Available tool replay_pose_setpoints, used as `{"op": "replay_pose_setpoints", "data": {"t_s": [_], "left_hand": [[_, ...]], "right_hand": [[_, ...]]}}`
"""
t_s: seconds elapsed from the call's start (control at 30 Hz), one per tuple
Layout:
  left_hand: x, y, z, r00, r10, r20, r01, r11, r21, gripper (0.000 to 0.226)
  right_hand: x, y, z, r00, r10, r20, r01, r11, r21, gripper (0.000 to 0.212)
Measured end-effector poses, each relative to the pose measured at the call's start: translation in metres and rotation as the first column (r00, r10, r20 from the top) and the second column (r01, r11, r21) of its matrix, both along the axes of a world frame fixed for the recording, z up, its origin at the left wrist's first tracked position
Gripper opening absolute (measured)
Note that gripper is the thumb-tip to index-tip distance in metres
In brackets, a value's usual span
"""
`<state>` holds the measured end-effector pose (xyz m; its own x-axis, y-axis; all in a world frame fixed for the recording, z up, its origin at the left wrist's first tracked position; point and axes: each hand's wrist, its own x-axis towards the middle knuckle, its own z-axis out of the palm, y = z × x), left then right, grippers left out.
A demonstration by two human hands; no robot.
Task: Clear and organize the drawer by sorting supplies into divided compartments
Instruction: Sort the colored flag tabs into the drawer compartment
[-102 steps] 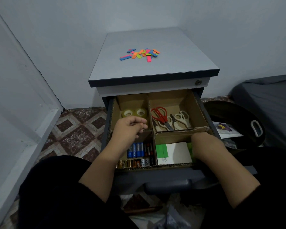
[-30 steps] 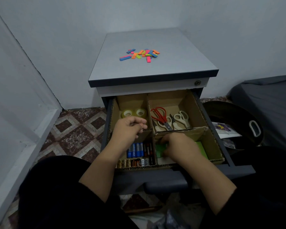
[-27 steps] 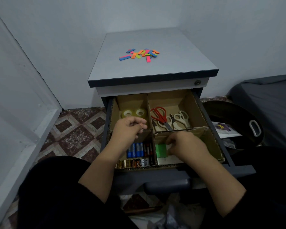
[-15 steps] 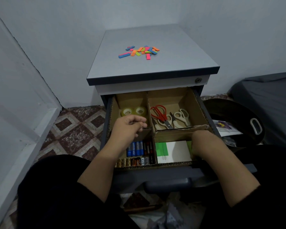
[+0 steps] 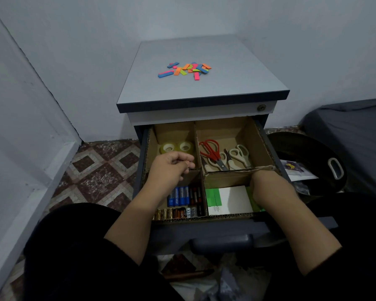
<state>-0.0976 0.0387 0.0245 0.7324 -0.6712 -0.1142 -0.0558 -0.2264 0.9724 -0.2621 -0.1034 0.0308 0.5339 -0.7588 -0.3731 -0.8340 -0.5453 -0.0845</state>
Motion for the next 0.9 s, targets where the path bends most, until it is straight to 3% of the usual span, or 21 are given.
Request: {"op": "replay_pose_setpoints", "data": {"t_s": [0.1,0.33,0.43,0.53,0.63,0.73,0.9], "left_hand": [[0.0,0.0,0.0,1.0,-0.003,0.004,0.003,1.0,0.002,0.021],[0.0,0.0,0.0,1.0,0.002,0.003,-0.002,1.0,0.002,0.021],[0.0,0.001,0.001,1.0,-0.003,0.001,0.003,1.0,-0.004,0.021],[0.0,0.0,0.0,1.0,-0.003,0.004,0.003,1.0,-0.002,0.02],[0.001,0.0,0.0,1.0,-0.003,0.006,0.003,1.0,0.0,0.02],[0.0,-0.001,0.0,1.0,-0.002,0.008,0.002,1.0,0.0,0.02],[0.0,-0.001,0.0,1.0,-0.002,0.006,0.002,1.0,-0.001,0.021]], "right_hand": [[-0.002,0.0,0.003,0.999,0.024,-0.046,-0.026,0.998,-0.048,0.024],[0.001,0.004,0.002,0.992,0.043,-0.122,-0.043,0.999,0.006,0.032],[-0.001,0.005,0.006,0.993,0.028,-0.118,-0.027,1.0,0.005,0.024],[0.001,0.004,0.012,1.0,0.021,-0.013,-0.022,0.999,-0.029,0.01],[0.015,0.005,0.01,0.979,-0.068,0.194,0.027,0.978,0.209,0.006],[0.029,0.02,0.005,0.928,-0.211,0.306,0.04,0.875,0.483,0.004],[0.041,0.024,-0.009,0.907,-0.214,0.362,0.015,0.877,0.481,0.005]]}}
